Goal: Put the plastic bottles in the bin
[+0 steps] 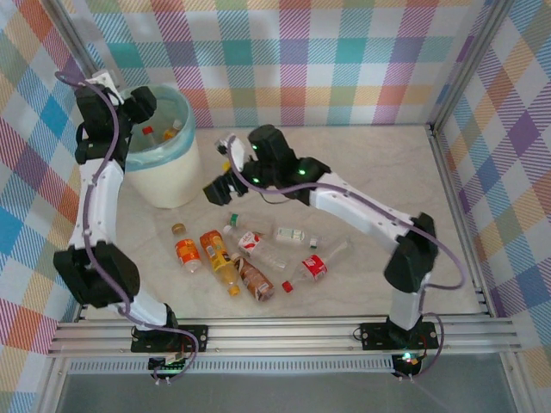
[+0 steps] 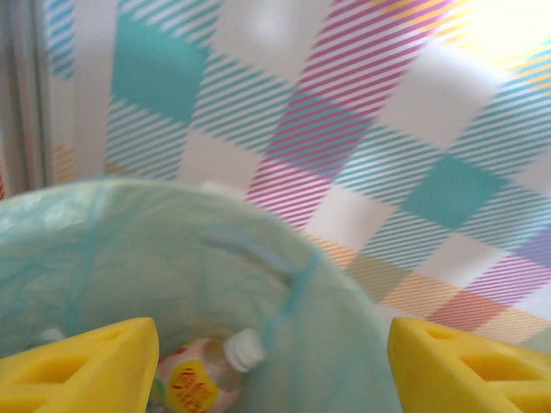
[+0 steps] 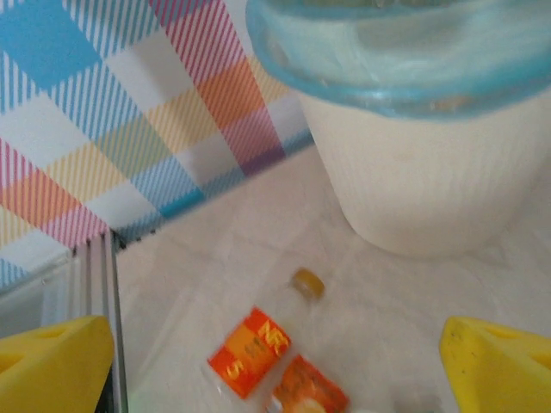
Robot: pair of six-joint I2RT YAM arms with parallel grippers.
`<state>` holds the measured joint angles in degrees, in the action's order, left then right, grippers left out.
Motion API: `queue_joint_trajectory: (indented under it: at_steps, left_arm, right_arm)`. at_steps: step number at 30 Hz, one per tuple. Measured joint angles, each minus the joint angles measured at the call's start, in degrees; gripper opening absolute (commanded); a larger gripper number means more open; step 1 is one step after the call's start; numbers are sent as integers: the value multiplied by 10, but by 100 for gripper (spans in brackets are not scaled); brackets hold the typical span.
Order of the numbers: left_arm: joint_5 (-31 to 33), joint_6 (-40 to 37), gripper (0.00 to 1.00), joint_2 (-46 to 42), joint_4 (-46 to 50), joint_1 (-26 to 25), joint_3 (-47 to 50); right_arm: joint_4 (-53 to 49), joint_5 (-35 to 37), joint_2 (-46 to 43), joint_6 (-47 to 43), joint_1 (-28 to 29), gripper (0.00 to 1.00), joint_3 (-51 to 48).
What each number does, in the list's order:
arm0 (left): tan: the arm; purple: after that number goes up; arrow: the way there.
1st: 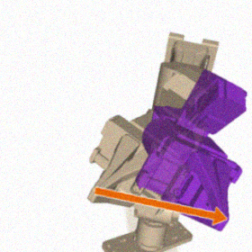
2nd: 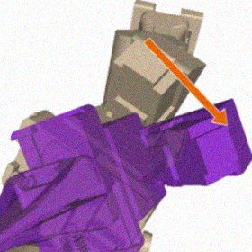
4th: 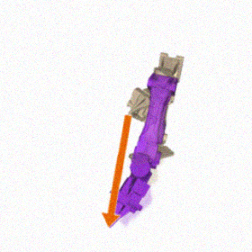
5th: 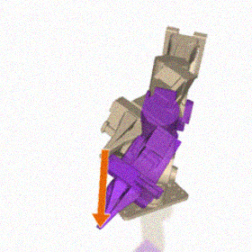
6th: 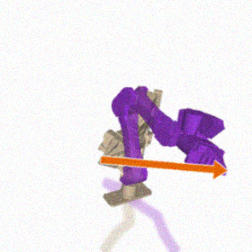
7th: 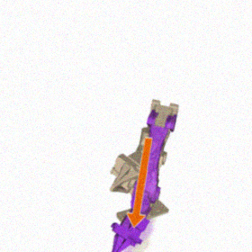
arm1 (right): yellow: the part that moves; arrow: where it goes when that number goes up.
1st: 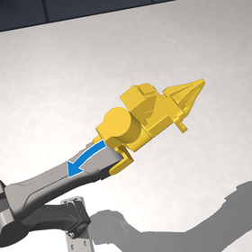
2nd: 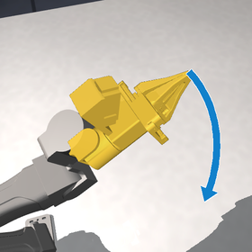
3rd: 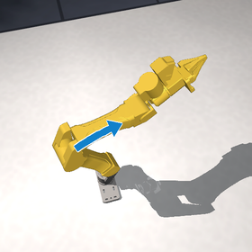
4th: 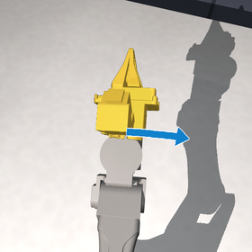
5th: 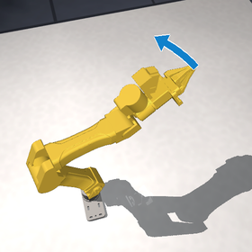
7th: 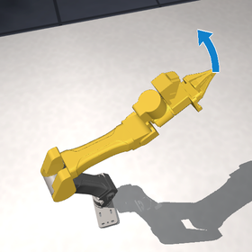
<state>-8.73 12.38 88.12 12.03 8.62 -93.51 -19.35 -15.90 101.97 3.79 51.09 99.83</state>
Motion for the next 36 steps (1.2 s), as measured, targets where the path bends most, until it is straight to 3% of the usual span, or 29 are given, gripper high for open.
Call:
queue_joint_trajectory:
  at_steps: [5, 8, 13, 16, 21, 25, 36]
  left_arm:
    - [36, -23, 69, -116, 1, -109, 56]
    - [55, -54, 69, -158, 0, -194, 118]
    - [68, -99, 69, -163, 3, -316, 220]
    - [69, -110, 69, -162, 6, -361, 260]
    - [72, -124, 69, -161, -5, -389, 266]
    - [82, -136, 70, -158, -13, -389, 266]
    - [100, -146, 71, -158, -16, -389, 266]
  right_arm:
    - [-32, 82, -129, -60, -1, 92, -160]
    - [-70, 139, -181, -40, -10, 85, -233]
    - [-136, 209, -255, 134, -44, 83, -337]
    - [-155, 220, -303, 267, -46, 82, -407]
    - [-179, 228, -377, 478, -45, 83, -521]
    - [-211, 243, -392, 592, -45, 88, -548]
    - [-171, 209, -334, 713, -45, 88, -572]
